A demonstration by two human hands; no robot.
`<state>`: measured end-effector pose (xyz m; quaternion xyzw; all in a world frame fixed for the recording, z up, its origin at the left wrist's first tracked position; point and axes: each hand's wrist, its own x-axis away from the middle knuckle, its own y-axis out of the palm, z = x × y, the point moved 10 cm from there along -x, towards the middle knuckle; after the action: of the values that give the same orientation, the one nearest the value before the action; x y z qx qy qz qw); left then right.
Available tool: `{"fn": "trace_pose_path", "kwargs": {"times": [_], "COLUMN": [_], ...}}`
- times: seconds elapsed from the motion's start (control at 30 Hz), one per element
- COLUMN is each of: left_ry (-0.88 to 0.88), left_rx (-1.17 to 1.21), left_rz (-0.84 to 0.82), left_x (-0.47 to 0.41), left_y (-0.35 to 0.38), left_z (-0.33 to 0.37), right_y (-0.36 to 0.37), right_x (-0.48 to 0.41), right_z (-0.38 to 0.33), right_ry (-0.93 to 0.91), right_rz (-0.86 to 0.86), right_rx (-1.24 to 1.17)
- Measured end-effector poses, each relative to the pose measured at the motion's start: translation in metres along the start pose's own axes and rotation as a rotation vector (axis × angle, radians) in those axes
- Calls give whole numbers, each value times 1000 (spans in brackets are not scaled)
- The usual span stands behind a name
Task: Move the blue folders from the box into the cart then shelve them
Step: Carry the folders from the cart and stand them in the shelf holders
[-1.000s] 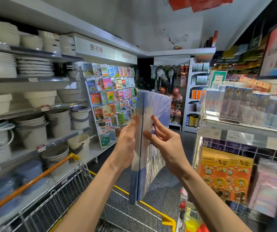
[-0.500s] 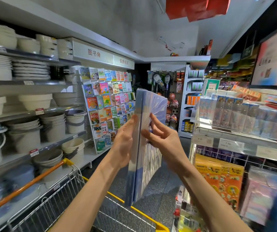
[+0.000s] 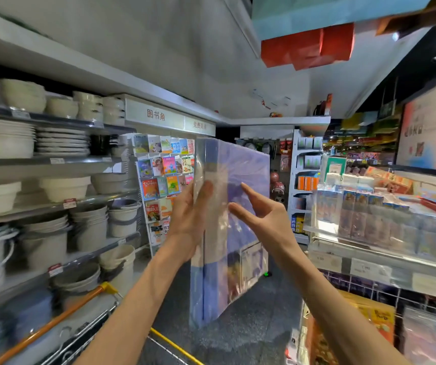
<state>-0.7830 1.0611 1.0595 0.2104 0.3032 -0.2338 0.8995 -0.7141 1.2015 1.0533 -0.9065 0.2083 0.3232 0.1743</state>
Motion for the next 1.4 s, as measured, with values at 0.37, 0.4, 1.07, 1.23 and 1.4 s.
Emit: {"fn": "trace_pose_path", "kwargs": {"times": [0.37, 0.4, 1.07, 1.23, 1.4], "left_ry": [-82, -81, -68, -82, -96], "left_rx": [137, 140, 149, 163, 198], "left_rz": [46, 36, -171, -195, -214], "left_x": [-33, -33, -45, -46, -44], "left_y": [-41, -42, -41, -36, -30], "left_z": [4, 4, -6, -9, -10], "right_y": [41, 45, 87, 84, 85], "right_x": [-46, -48, -66, -66, -64], "right_z": [-7, -7, 1, 5, 4], "right_ry": [-165, -167, -86, -66, -60], "right_rz": [71, 71, -205, -189, -209], "right_rx": [61, 59, -147, -150, -165]}}
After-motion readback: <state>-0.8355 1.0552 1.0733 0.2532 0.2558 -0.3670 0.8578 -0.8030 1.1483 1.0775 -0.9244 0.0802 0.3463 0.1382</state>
